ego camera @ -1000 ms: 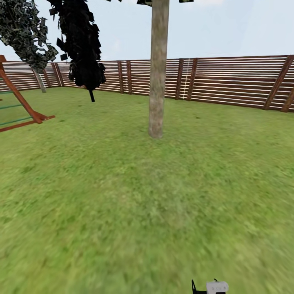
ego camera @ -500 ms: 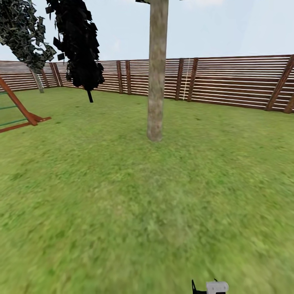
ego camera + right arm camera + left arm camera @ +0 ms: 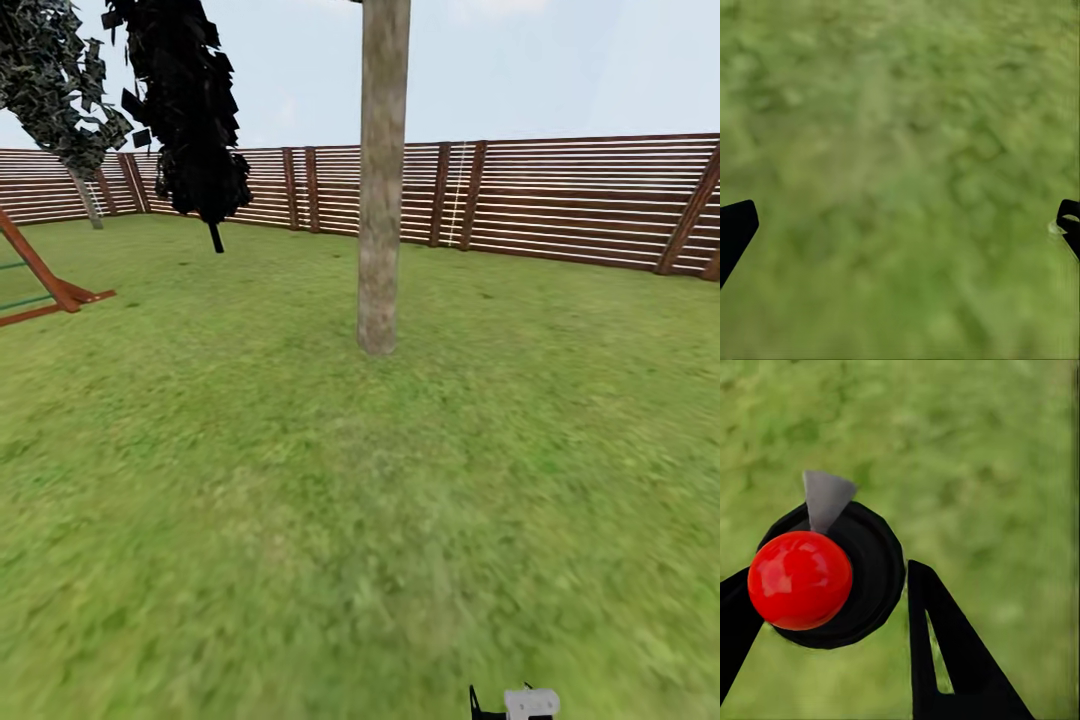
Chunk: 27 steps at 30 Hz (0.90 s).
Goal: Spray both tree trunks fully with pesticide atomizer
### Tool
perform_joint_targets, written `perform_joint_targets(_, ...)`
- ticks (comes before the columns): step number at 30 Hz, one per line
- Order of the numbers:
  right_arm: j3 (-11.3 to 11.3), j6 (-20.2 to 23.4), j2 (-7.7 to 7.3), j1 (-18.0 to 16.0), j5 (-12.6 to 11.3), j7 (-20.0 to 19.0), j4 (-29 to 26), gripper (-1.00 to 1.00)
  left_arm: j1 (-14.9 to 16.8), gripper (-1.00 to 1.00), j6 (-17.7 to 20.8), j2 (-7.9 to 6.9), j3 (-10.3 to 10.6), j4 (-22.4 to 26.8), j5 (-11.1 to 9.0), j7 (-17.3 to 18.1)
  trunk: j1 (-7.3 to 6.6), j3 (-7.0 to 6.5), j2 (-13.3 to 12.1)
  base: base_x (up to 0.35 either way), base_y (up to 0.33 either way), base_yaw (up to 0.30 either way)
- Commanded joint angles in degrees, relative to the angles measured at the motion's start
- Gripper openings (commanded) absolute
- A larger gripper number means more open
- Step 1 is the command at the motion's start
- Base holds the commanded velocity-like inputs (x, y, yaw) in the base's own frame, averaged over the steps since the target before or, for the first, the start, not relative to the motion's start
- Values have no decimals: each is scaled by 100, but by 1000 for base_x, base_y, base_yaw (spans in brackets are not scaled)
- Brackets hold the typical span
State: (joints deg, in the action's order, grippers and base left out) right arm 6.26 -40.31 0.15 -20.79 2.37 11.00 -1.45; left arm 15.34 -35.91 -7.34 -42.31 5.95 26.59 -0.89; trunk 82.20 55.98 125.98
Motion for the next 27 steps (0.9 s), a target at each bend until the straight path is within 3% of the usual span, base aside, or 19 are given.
perform_joint_targets(1, 42, -3, 1, -4, 26, 60, 5, 100, 4, -100, -22, -1, -49, -6, 57, -8, 3, 5, 2, 339, -71, 0)
perform_joint_targets(19, 42, -3, 1, -4, 26, 60, 5, 100, 4, -100, -46, -4, -40, 65, 63, -20, 3, 5, 2, 339, -72, 0)
perform_joint_targets(27, 42, -3, 2, -4, 23, 60, 5, 100, 5, -100, -33, -103, -37, 77, 59, -5, 3, 5, 2, 339, -69, 0)
